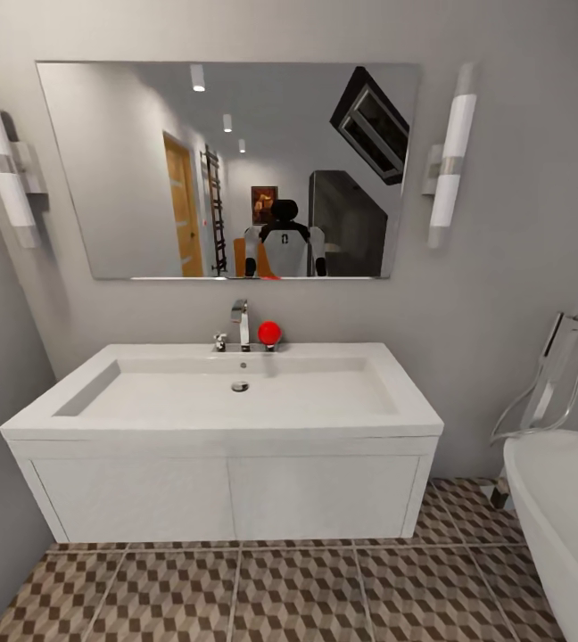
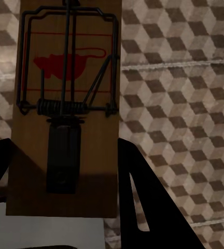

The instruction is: Take the four mousetraps from the cabinet in the bathroom and place them on the bathroom floor. Make sure all four end up on the same floor surface, and ensure that at least two of them are either under or directly next to the same bathroom sink.

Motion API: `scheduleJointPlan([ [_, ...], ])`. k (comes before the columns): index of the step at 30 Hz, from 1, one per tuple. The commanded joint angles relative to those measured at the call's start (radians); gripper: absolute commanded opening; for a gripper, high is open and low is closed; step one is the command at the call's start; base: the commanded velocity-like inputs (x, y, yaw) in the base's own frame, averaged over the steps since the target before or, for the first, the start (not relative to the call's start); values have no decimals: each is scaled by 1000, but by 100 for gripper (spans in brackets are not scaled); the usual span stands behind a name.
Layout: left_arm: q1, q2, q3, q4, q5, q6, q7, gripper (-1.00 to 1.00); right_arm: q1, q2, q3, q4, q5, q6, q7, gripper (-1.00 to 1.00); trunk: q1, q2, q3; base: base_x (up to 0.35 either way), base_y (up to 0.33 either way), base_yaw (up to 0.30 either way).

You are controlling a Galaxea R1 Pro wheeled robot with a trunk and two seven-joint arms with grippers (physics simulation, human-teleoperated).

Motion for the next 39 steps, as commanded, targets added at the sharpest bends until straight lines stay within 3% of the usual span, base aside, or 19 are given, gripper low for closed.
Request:
scheduleJointPlan([
  [1, -1, 0, 3, 1, 0, -4, 4, -100, -1, 0, -7, 2, 1, 1, 0, -100, 0, -1, -1, 15, 0, 0],
  [13, -1, -3, 3, 2, -1, -3, 4, -100, -1, -4, -8, 2, 1, -3, 3, -100, 0, -1, -1, 3, 0, 91],
  [39, -1, -13, 3, 3, 2, 11, 11, -100, -1, -5, -6, 2, 4, -25, 0, -100, 0, -1, -1, 0, 0, 3],
])
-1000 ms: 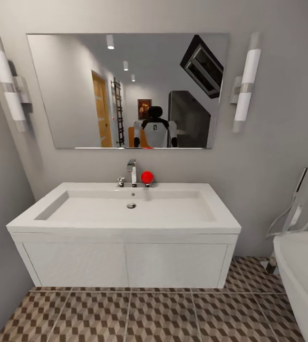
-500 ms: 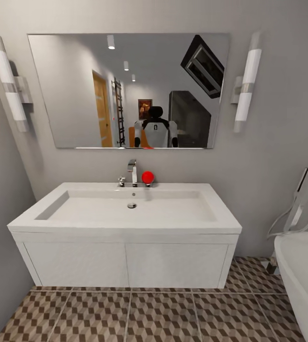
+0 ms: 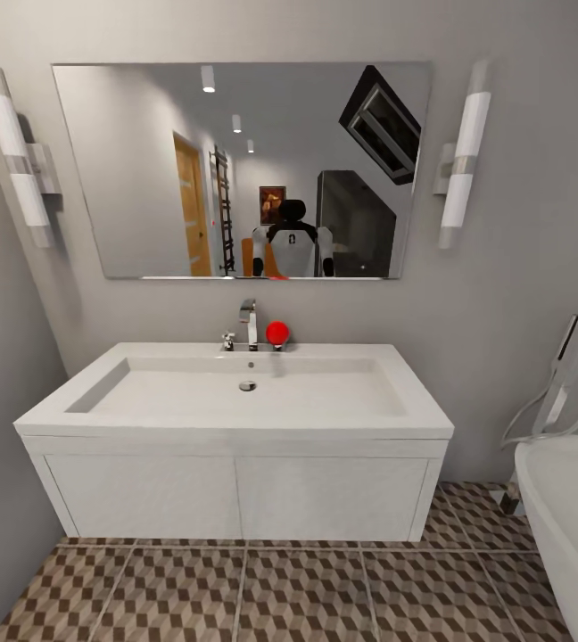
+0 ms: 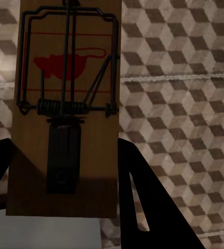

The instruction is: Take the four mousetraps from the cabinet in the bathroom and place them on the bathroom floor. Make sure all four end up on the same floor surface, and ensure that at least two of them are either under or directly next to the same bathroom sink.

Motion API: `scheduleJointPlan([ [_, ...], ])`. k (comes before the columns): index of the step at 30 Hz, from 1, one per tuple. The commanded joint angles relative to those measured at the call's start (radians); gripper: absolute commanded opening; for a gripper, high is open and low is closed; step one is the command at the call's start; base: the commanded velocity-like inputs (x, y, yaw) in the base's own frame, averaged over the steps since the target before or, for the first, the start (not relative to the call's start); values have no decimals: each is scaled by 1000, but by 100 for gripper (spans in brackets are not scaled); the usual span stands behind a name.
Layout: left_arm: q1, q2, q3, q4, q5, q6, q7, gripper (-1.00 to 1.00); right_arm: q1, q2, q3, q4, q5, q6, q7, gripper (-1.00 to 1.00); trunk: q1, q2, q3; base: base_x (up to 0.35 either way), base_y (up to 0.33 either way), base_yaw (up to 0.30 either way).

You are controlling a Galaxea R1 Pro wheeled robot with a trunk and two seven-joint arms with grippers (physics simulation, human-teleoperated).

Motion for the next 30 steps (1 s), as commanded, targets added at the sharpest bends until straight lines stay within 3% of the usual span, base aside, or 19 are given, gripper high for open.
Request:
scheduleJointPlan([
  [1, -1, 0, 4, 1, 0, -4, 4, -100, -1, 1, -6, 2, 2, 1, 0, -100, 0, -1, -1, 0, 0, 0],
  [18, -1, -2, 4, 1, 0, -5, 2, -100, -1, 4, -6, 2, 2, 0, 0, -100, 0, -1, -1, 0, 0, 0],
  [30, -1, -6, 4, 1, -1, -11, 4, -100, -1, 5, -4, 2, 3, 1, 0, -100, 46, -85, -39, 0, 0, 0],
])
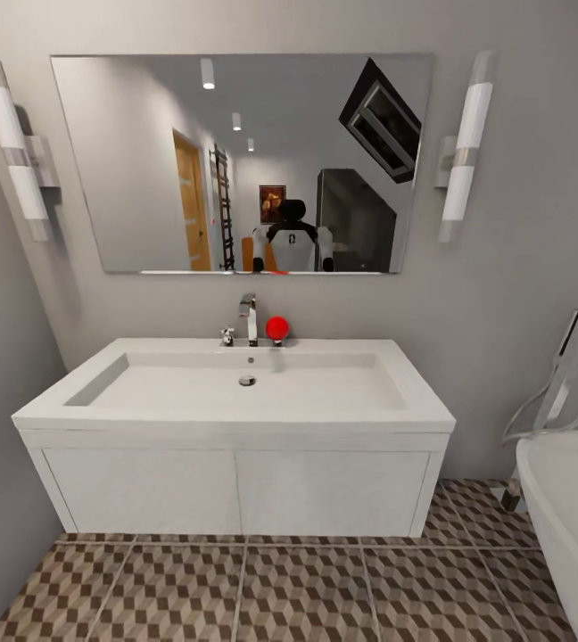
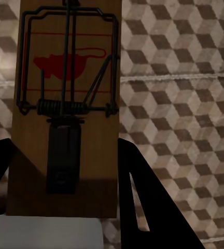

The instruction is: Take the four mousetraps from the cabinet in the bathroom and place them on the bathroom floor. Make sure all four end up on the same floor surface, and ensure that at least two of them are either under or directly next to the same bathroom sink.

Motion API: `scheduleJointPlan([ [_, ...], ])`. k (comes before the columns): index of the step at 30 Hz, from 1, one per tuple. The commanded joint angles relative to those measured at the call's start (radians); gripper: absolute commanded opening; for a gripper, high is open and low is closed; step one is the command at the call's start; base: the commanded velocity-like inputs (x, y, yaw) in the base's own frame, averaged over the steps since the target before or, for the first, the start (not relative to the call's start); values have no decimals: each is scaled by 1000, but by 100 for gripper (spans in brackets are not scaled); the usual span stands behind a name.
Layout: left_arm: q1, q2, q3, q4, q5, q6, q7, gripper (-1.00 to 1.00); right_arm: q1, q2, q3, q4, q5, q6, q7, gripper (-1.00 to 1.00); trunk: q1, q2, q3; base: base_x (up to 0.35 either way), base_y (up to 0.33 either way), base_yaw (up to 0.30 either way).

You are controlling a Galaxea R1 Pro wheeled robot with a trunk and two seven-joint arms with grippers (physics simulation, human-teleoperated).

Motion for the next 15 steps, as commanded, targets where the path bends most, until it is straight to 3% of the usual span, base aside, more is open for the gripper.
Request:
scheduleJointPlan([
  [1, -1, 0, 4, 1, 0, -4, 4, -100, -1, 0, -6, 2, 1, 1, 0, -100, 4, -8, -4, 0, 0, 0],
  [15, -1, 8, 4, 1, -2, -14, 5, -100, -1, 0, -7, 2, 0, -28, 0, -100, 58, -106, -48, 0, 0, 0],
])
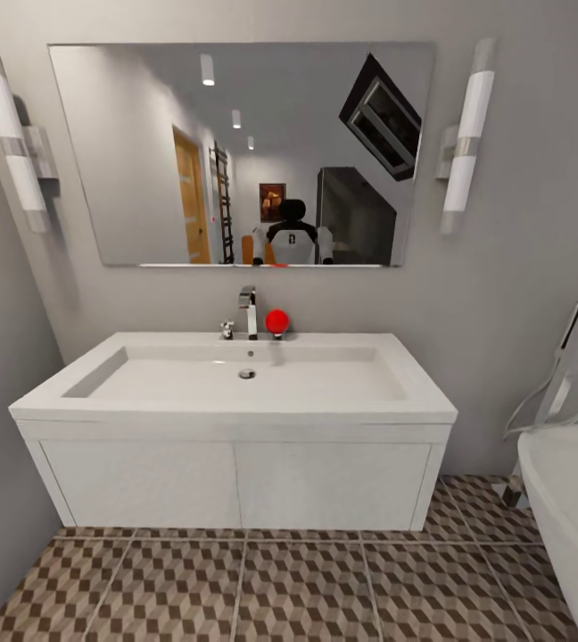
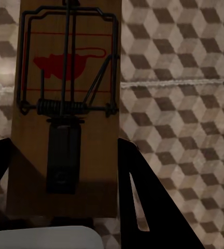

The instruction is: Take the four mousetraps from the cabinet in the bathroom and place them on the bathroom floor. Make sure all four end up on the same floor surface, and ensure that at least two of them are either under or directly next to the same bathroom sink.

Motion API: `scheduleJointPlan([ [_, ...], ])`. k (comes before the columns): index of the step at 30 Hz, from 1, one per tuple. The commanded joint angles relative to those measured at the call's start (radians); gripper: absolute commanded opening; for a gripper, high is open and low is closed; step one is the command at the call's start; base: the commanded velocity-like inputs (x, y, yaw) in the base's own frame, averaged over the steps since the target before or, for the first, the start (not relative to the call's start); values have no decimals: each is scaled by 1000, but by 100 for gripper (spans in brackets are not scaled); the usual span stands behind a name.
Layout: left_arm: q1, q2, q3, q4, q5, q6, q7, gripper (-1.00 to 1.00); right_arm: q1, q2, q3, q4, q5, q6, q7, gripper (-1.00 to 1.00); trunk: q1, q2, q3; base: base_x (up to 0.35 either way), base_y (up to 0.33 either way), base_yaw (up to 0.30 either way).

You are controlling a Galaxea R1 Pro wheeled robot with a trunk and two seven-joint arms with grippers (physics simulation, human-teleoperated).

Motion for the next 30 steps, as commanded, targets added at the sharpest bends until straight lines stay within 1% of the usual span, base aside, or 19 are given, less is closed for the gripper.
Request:
scheduleJointPlan([
  [1, -1, 0, 3, 1, 0, -4, 4, -100, -1, 0, -7, 2, 1, -8, 0, -100, 4, -8, -4, 0, 0, 0],
  [7, -1, 1, 4, -2, -4, -8, 4, -100, -1, 0, -7, 2, 0, -38, 0, -100, 27, -50, -23, 0, 0, 0],
  [13, -1, 1, 5, -5, -4, -33, 3, -100, -1, 0, -7, 2, 0, -49, -1, -100, 50, -92, -42, 0, 0, 0],
  [20, -1, 0, 4, -5, -5, -40, 2, -100, -1, 0, -7, 2, -1, -47, 0, -100, 77, -141, -64, 0, 0, 0],
  [30, -1, 5, 5, -5, -3, -41, 3, -100, -1, 0, -7, 3, 0, -36, -2, -100, 115, -211, -95, 0, 0, 0],
])
